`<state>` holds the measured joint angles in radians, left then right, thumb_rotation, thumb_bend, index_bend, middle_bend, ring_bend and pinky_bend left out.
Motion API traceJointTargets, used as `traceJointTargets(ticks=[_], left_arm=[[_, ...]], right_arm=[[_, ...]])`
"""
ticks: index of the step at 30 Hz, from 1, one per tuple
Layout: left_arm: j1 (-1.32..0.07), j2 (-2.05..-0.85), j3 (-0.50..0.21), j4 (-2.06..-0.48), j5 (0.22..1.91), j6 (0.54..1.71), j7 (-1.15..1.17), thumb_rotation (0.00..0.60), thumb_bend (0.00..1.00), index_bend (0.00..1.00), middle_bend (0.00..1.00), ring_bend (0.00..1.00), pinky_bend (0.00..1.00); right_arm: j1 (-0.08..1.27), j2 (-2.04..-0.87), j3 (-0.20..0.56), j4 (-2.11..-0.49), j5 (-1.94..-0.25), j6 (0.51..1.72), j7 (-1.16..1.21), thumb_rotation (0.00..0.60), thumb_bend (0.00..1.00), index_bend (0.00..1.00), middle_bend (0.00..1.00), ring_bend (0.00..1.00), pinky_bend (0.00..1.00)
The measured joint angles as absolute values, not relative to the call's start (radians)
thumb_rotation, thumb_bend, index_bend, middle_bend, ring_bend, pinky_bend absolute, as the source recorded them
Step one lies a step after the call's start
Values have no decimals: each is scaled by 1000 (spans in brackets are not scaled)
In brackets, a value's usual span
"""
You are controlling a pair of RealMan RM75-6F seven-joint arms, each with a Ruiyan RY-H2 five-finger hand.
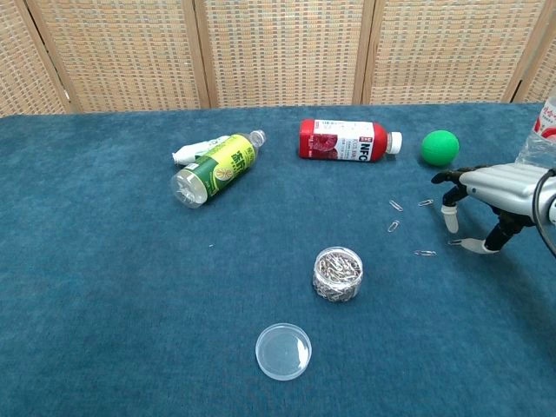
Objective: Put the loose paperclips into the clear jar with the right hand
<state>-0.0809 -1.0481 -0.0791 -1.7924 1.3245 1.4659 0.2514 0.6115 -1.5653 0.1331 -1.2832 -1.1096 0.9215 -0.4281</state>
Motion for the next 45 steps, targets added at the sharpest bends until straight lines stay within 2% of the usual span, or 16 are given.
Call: traceJointTargets(ticks=[23,36,45], left_arm=[[-82,-1044,-78,-1791,1322,1465,240,600,0,0,0,0,0],[-83,-1044,-76,-1793,1321,1463,242,600,0,0,0,0,0],[-82,-1042,-75,-1795,1324,1465,240,600,0,0,0,0,0]], right_arm=[[638,-1627,138,-1228,-1028,910,-494,600,370,492,40,0,0],[628,-1635,123,-1197,-1027,912,-482,600,393,606,81,0,0],[622,-1643,118,-1176,-1065,929,-455,600,393,637,97,0,0]])
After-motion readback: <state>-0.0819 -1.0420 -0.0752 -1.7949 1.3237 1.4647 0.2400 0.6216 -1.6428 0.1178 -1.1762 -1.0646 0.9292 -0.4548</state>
